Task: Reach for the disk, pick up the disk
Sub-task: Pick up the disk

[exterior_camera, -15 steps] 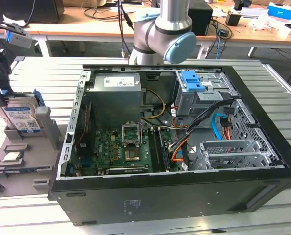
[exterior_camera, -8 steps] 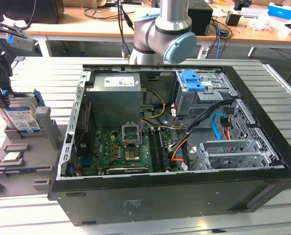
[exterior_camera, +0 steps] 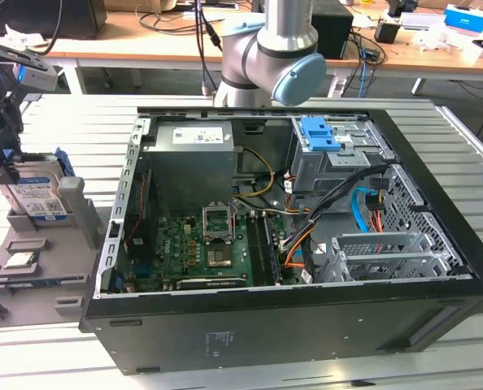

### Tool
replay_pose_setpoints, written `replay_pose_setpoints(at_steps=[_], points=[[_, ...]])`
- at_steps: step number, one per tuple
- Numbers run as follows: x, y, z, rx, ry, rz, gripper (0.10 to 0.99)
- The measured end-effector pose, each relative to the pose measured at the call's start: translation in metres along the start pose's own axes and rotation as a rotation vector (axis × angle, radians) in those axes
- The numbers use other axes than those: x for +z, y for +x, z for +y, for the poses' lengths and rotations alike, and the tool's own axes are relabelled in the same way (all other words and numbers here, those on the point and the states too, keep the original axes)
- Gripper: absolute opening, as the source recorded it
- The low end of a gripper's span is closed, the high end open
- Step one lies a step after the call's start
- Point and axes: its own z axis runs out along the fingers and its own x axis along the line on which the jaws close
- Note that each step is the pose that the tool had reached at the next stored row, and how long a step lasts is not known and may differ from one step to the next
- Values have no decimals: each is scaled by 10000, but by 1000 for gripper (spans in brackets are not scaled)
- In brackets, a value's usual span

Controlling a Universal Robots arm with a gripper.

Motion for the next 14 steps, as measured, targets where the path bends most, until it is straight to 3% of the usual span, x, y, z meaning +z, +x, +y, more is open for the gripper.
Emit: replay_pose_setpoints(at_steps=[6, 14], points=[[56, -1, -2, -2, 0, 0, 482], [61, -1, -2, -2, 0, 0, 467]])
